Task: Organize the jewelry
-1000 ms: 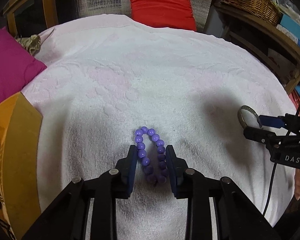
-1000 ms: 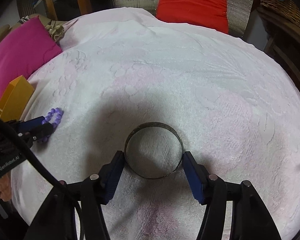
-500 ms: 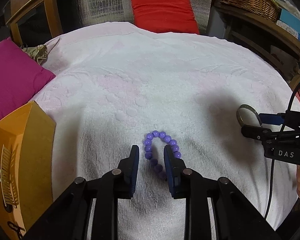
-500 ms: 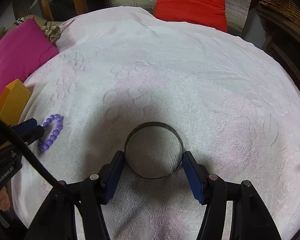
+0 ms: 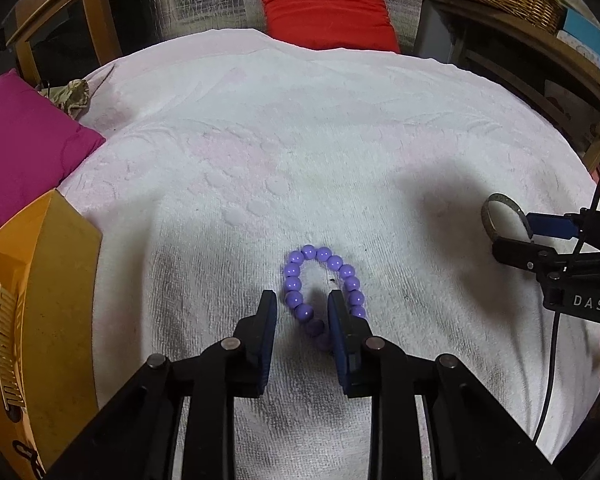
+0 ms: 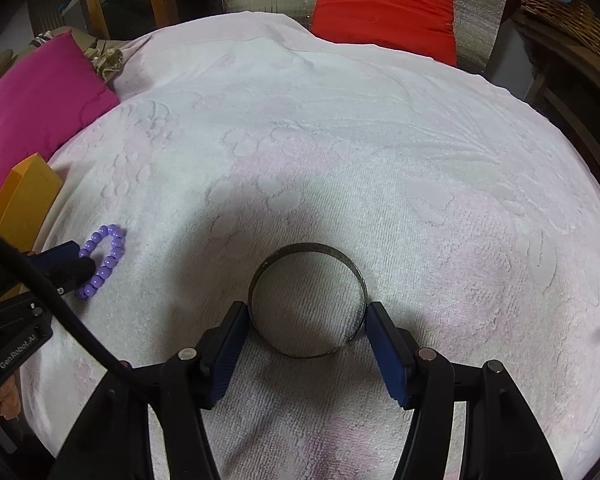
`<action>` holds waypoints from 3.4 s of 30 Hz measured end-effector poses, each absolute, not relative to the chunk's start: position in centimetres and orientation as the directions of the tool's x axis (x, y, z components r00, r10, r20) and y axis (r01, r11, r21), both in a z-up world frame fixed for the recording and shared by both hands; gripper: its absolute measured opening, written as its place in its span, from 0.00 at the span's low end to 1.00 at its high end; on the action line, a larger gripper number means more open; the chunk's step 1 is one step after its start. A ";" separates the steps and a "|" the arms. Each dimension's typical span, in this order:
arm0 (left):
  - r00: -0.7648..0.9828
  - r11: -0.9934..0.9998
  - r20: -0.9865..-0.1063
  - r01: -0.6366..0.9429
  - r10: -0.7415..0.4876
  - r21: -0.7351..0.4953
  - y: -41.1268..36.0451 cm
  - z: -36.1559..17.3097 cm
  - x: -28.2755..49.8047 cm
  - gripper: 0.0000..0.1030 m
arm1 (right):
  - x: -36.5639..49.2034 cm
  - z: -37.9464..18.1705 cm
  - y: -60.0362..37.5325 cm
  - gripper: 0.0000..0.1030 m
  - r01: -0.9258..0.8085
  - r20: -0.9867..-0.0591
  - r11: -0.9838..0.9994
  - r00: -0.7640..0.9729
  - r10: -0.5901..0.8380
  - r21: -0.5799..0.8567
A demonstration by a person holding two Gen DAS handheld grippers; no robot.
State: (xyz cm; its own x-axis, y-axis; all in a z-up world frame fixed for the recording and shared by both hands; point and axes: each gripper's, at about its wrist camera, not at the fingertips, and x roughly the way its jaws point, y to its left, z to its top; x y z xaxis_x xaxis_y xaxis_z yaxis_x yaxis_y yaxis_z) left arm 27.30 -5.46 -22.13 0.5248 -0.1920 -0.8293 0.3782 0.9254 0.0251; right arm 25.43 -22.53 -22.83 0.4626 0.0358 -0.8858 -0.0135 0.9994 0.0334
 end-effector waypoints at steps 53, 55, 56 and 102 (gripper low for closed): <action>0.541 0.926 -0.821 0.376 -0.181 0.044 -6.9 -22.0 27.3 0.69 | 24.3 -22.7 -23.3 0.62 -0.054 -0.878 0.998 0.477 0.053 0.031; 0.546 0.924 -0.817 0.381 -0.185 0.045 -7.2 -21.8 27.2 0.72 | 24.2 -22.7 -23.3 0.61 -0.056 -0.877 0.998 0.477 0.055 0.033; 0.545 0.924 -0.818 0.380 -0.184 0.046 -7.2 -21.9 27.2 0.74 | 24.2 -22.7 -23.3 0.61 -0.057 -0.877 0.998 0.478 0.056 0.032; 0.758 0.952 -0.610 0.307 -0.232 0.019 0.1 -12.4 20.5 0.09 | 23.2 -19.5 -17.0 0.60 -0.120 -0.813 0.989 0.564 0.141 0.088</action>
State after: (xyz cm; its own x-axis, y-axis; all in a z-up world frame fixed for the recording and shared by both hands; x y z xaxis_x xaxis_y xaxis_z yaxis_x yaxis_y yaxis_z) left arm 20.51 0.10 -12.37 0.7577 -0.2317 -0.6101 0.3065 0.9517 0.0193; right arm 23.17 -17.04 -19.52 0.5643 0.1410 -0.8135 -0.1199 0.9889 0.0881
